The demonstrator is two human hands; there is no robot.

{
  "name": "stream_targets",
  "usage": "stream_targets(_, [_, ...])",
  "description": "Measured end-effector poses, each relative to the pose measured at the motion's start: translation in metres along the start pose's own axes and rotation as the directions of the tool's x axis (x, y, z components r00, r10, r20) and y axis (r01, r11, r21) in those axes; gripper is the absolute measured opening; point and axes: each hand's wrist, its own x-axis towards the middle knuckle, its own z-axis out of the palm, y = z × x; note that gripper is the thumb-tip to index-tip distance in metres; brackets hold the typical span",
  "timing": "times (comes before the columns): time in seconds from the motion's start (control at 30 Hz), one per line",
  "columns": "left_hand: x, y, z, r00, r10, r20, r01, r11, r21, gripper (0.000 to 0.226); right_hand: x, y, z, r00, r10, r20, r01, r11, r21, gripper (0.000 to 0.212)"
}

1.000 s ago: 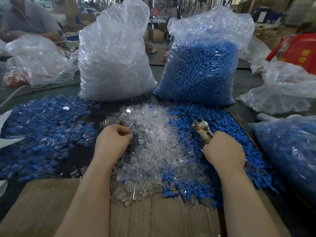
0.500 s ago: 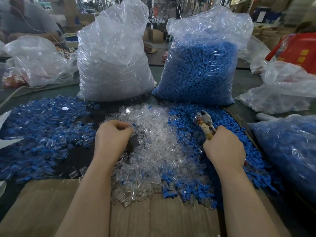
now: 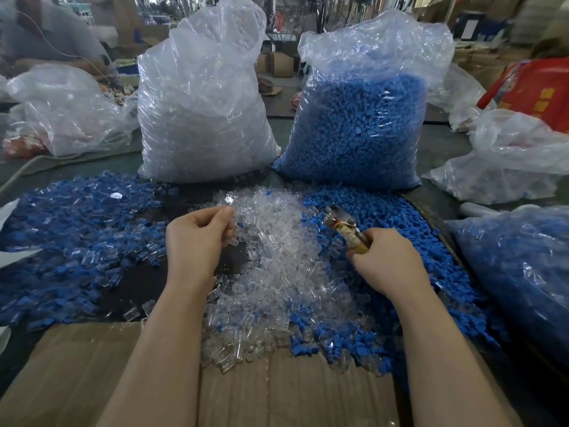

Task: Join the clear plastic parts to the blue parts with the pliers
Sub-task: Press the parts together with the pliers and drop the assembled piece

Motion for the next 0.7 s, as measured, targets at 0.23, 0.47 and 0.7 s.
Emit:
stream_targets(0.23, [-0.002,-0.001,0.005,0.998,-0.012,0.063,0.014,1.000,-0.025,0.008,-0.003,-0.004,0.005,1.000,-0.006,-0.003,0.005,0.993,-0.119,0.014])
stream_targets(0.47, [-0.007,-0.001,0.013,0.985,-0.021,0.174,0.027,0.999,-0.037,0.015,-0.005,-0.005,0.006,0.999,-0.020,-0.044,0.016,0.995,-0.094,0.015])
stream_targets(0.7, [-0.019,0.005,0.029,0.959,-0.106,0.262,0.163,0.965,-0.204,0.015,-0.006,-0.013,-0.002,0.989,-0.030,-0.143,0.090,0.898,0.430,0.006])
